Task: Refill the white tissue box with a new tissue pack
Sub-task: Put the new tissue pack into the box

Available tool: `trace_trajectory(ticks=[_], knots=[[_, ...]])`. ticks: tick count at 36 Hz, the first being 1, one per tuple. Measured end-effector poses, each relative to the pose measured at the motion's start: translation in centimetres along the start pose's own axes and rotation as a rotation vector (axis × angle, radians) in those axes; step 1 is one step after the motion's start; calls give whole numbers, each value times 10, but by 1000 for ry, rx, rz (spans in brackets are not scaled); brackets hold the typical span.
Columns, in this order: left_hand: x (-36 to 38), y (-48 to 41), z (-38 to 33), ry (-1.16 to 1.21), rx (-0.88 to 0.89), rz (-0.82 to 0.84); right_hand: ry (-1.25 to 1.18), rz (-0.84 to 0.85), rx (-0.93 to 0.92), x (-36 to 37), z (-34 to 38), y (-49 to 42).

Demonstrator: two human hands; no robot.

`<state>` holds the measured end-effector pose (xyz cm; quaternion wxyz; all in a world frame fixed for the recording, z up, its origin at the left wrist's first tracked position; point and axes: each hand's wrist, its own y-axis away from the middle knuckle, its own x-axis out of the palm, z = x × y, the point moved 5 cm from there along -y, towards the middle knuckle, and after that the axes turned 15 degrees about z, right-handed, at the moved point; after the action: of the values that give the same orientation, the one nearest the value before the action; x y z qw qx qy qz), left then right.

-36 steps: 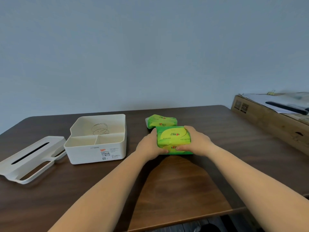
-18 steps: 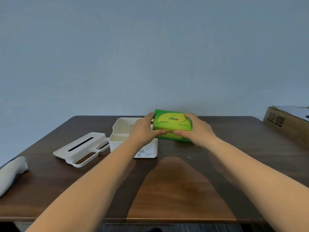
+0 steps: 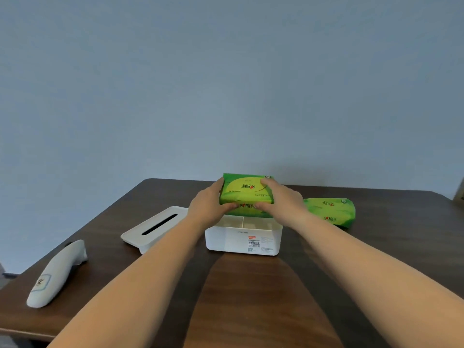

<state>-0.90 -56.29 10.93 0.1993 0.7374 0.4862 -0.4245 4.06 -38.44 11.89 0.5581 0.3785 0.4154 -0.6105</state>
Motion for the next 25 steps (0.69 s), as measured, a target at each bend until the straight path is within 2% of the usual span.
trace_trajectory(ticks=[11, 15, 19, 25], knots=[[5, -20, 13, -12, -12, 51, -18, 13, 10, 16, -4, -20], [8, -21, 19, -90, -22, 67, 20, 22, 16, 22, -5, -23], [13, -21, 26, -235, -1, 96, 100, 8, -31, 27, 2, -21], [6, -12, 33, -196, 1, 71, 184, -27, -105, 20, 23, -16]])
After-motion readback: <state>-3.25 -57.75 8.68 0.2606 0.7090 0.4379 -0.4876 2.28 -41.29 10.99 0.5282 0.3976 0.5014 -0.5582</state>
